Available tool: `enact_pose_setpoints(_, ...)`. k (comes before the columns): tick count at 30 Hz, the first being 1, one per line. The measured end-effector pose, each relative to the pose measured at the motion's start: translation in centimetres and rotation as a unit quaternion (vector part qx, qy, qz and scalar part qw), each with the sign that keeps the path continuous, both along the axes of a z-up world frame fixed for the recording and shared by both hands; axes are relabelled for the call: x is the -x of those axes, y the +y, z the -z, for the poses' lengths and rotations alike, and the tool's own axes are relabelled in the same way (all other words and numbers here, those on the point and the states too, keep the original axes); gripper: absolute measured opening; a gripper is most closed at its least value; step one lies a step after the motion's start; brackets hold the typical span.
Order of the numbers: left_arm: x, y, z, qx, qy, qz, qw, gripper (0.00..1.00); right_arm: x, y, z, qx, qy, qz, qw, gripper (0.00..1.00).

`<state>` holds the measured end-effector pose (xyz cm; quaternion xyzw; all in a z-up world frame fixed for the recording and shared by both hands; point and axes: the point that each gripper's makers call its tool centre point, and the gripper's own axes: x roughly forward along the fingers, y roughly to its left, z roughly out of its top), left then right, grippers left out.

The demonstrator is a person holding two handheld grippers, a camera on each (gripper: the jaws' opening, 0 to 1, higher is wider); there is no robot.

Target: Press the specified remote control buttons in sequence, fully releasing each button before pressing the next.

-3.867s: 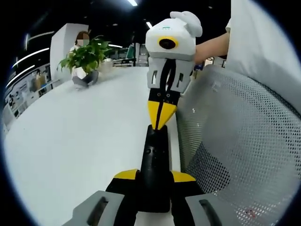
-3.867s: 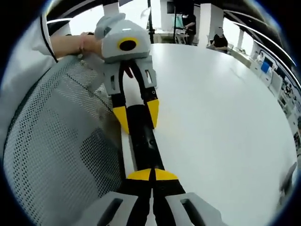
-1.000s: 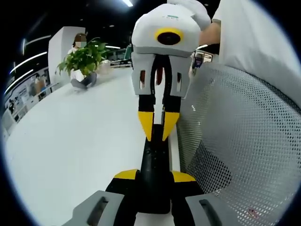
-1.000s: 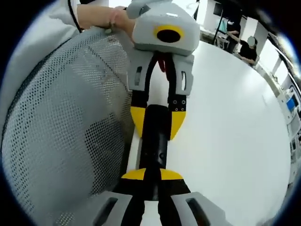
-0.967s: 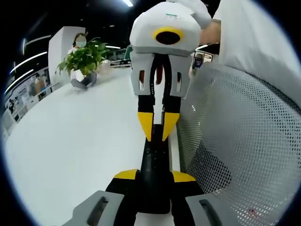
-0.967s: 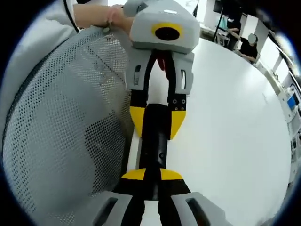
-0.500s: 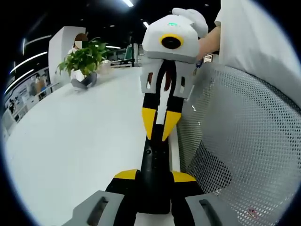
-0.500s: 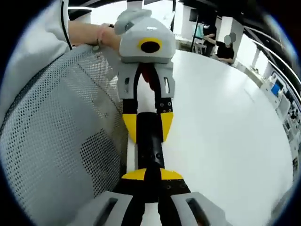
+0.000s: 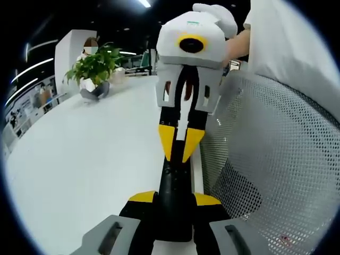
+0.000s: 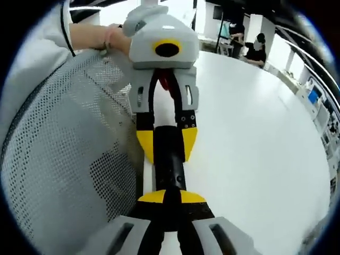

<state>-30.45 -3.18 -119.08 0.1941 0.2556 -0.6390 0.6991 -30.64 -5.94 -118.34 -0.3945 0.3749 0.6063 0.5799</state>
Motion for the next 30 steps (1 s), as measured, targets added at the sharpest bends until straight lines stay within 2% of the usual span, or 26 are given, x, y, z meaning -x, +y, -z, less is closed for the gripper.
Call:
enact_pose_setpoints(3,0.00,0.01,0.01,0.000,0.000,-0.001,1.0000,0.24,0.01,0.14,0.13,0.027,-0.004,-0.006,0.9996,0.04)
enact_pose_setpoints(7,0.00,0.01,0.02,0.000,0.000,0.000,1.0000,0.24,-0.04,-0.13,0.15,0.007,0.002,0.013,0.9999,0.04)
enact_pose_setpoints(9,0.01,0.01,0.01,0.000,0.000,0.000,1.0000,0.24,-0.08,-0.09,0.04,-0.022,0.001,0.029,0.9993,0.04)
enact_pose_setpoints(13,0.03,0.01,0.00,-0.001,-0.002,-0.001,1.0000,0.24,0.10,-0.14,-0.26,-0.101,-0.025,0.032,0.9940,0.04)
enact_pose_setpoints(16,0.05,0.01,-0.02,-0.002,-0.003,0.000,1.0000,0.24,0.29,-0.05,-0.23,-0.119,-0.031,0.029,0.9920,0.02)
enact_pose_setpoints(18,0.05,0.02,0.00,-0.002,-0.003,0.000,1.0000,0.24,0.39,0.23,-0.19,-0.113,-0.044,0.012,0.9926,0.00)
enact_pose_setpoints(21,0.04,0.01,0.01,-0.001,-0.003,0.000,1.0000,0.24,0.24,0.41,-0.20,-0.096,-0.040,0.018,0.9944,0.00)
enact_pose_setpoints(24,0.03,0.01,0.03,-0.001,-0.003,0.000,1.0000,0.24,0.37,0.38,-0.10,-0.081,-0.052,-0.011,0.9953,0.00)
enact_pose_setpoints(26,0.02,0.01,0.05,-0.002,-0.004,0.001,1.0000,0.24,0.36,0.46,-0.07,-0.064,-0.044,-0.014,0.9969,0.00)
enact_pose_setpoints(28,0.02,0.01,0.05,-0.002,-0.004,0.001,1.0000,0.24,0.33,0.36,0.02,-0.037,-0.022,-0.013,0.9990,0.00)
enact_pose_setpoints(30,0.02,0.01,0.04,-0.002,-0.003,0.002,1.0000,0.24,0.20,0.57,0.03,-0.027,-0.022,-0.013,0.9993,0.00)
